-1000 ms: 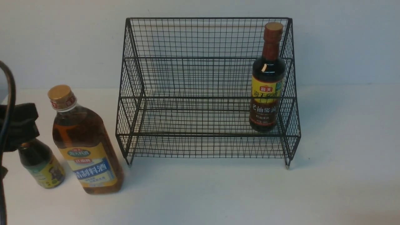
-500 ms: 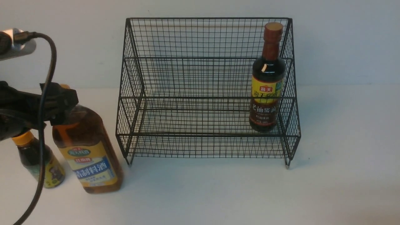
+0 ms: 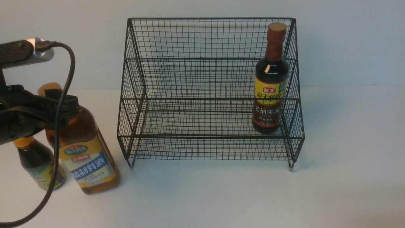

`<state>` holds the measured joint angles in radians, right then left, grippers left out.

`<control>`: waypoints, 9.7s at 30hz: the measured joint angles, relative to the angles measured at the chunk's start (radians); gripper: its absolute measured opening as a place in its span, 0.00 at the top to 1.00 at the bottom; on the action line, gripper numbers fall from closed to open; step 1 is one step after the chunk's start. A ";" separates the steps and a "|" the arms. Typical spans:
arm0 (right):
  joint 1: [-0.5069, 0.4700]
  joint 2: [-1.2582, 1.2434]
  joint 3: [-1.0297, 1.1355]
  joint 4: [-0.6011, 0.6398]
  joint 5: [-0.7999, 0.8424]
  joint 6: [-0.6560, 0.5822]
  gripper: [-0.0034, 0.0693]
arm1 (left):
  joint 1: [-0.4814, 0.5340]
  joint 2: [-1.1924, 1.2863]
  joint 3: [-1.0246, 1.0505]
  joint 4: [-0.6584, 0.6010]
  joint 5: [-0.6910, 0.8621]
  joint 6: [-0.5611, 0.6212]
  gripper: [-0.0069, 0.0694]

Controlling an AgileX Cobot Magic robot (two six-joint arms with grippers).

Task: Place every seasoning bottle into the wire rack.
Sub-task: Use the left arm to grab the condiment bottle closest to it, then use the left arm to put the condiment bottle back on the shelf, then use the left arm to grab the condiment bottle closest to it, then use the left arm to put the condiment bottle back on the shelf

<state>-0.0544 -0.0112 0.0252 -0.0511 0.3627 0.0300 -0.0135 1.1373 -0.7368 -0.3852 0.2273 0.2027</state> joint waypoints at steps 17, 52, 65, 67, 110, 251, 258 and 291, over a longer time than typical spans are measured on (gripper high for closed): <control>0.000 0.000 0.000 -0.001 0.001 0.000 0.97 | 0.000 0.008 -0.589 0.005 0.546 0.092 0.49; 0.000 0.000 0.000 -0.001 0.001 0.000 0.97 | -0.149 0.523 -0.980 -0.589 0.300 0.730 0.49; 0.000 0.000 0.000 -0.001 0.001 0.000 0.97 | -0.152 0.538 -0.956 -0.516 0.307 0.696 0.49; 0.000 0.000 0.000 -0.001 0.001 0.000 0.97 | -0.152 0.538 -0.944 -0.498 0.307 0.675 0.49; 0.000 0.000 0.000 -0.001 0.001 0.001 0.97 | -0.152 0.579 -0.931 -0.090 0.557 0.119 0.24; 0.000 0.000 -0.001 -0.001 0.005 0.001 0.97 | -0.408 -0.036 -0.438 0.737 0.569 -0.833 0.46; 0.000 0.000 -0.001 -0.001 0.005 0.001 0.97 | -0.498 0.132 -0.440 0.789 0.416 -0.868 0.46; 0.000 0.000 -0.001 -0.001 0.005 0.001 0.97 | -0.517 0.387 -0.440 0.905 0.181 -0.904 0.43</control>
<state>-0.0544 -0.0112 0.0240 -0.0517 0.3674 0.0308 -0.5306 1.5246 -1.1773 0.5201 0.4085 -0.7016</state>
